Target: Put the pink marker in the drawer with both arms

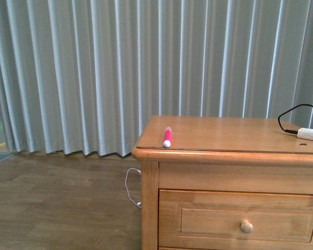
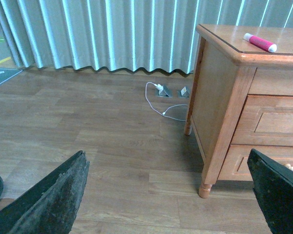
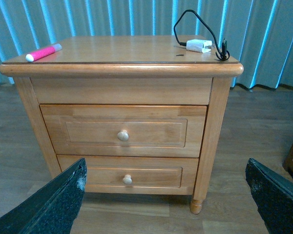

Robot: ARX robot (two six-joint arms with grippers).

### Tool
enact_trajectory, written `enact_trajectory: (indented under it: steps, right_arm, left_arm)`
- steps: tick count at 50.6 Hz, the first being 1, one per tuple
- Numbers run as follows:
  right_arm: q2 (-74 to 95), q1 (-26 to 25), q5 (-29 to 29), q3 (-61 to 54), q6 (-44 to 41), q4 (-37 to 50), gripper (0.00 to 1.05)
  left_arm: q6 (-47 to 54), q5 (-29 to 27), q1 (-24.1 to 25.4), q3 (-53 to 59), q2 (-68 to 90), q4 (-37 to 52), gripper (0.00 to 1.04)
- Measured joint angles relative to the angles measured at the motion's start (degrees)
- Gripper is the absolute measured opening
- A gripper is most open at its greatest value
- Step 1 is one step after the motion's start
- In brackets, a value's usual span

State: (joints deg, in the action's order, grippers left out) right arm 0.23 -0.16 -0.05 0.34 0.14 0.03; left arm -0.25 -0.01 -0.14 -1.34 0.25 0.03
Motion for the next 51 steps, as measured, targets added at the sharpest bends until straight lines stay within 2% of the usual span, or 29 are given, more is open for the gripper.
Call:
enact_trajectory:
  steps: [24, 29, 33, 40, 51]
  right_arm:
    - [0.0, 0.0, 0.0, 0.0, 0.0, 0.0, 0.96]
    - [4.83, -2.1, -8.52, 3.61, -3.23, -10.1, 0.96]
    - [9.62, -1.73, -8.33, 4.26, -3.19, -11.98, 0.96]
    - [21.73, 1.92, -3.69, 6.69, -0.92, -1.27, 0.96]
    - [51.52, 8.22, 1.4, 13.53, 2.4, 22.8, 0.96]
  left_arm:
    - [0.02, 0.0, 0.0, 0.0, 0.0, 0.0, 0.98]
    - [0.02, 0.0, 0.0, 0.0, 0.0, 0.0, 0.98]
    - [0.0, -0.04, 0.0, 0.0, 0.0, 0.0, 0.98]
    - [0.0, 0.0, 0.0, 0.0, 0.0, 0.0, 0.98]
    - [0.0, 0.0, 0.0, 0.0, 0.0, 0.0, 0.98]
